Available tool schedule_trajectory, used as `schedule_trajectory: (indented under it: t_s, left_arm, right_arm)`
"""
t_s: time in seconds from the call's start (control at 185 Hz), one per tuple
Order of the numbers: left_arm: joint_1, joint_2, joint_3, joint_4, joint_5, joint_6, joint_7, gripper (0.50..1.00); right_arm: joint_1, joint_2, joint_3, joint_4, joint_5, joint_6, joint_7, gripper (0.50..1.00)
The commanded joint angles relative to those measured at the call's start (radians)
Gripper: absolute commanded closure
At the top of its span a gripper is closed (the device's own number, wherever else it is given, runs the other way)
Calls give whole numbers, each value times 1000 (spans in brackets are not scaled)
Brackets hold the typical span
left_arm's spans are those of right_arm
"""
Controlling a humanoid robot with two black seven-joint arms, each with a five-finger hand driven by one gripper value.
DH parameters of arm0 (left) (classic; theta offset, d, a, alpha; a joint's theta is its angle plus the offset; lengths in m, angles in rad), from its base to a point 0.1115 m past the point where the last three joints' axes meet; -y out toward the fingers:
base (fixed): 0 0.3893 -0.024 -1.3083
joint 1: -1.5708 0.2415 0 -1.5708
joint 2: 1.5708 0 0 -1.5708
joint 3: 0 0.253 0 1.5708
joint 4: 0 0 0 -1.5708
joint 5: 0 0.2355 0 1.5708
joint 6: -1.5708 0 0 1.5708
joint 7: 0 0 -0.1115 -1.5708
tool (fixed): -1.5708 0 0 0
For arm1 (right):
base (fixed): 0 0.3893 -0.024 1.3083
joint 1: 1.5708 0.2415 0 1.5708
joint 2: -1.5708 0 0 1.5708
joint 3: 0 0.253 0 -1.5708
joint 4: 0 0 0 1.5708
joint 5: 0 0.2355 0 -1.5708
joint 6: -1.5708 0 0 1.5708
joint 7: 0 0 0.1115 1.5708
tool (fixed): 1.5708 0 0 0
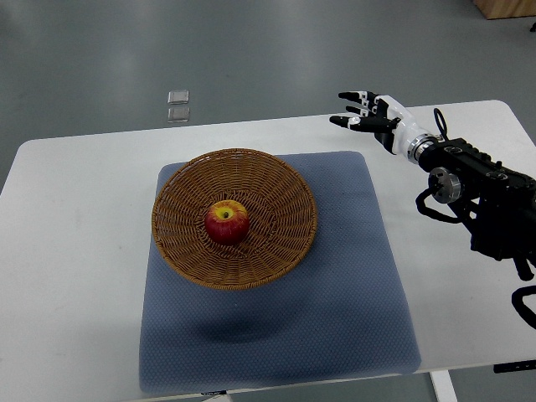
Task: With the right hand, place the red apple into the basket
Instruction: 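Open the right hand, release the apple, and withdraw the hand upward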
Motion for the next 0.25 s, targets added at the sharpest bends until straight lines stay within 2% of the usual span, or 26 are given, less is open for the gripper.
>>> schedule_trajectory:
  t_s: [0.0, 0.244]
  left_arm:
    - [0, 0, 0, 1, -1, -1, 0, 500]
    - [0, 0, 3, 1, 1, 0, 0, 500]
  right_arm:
    - [-40, 2, 1, -2, 26, -78, 3, 583]
    - [-73, -2, -7, 1, 20, -85, 7, 583]
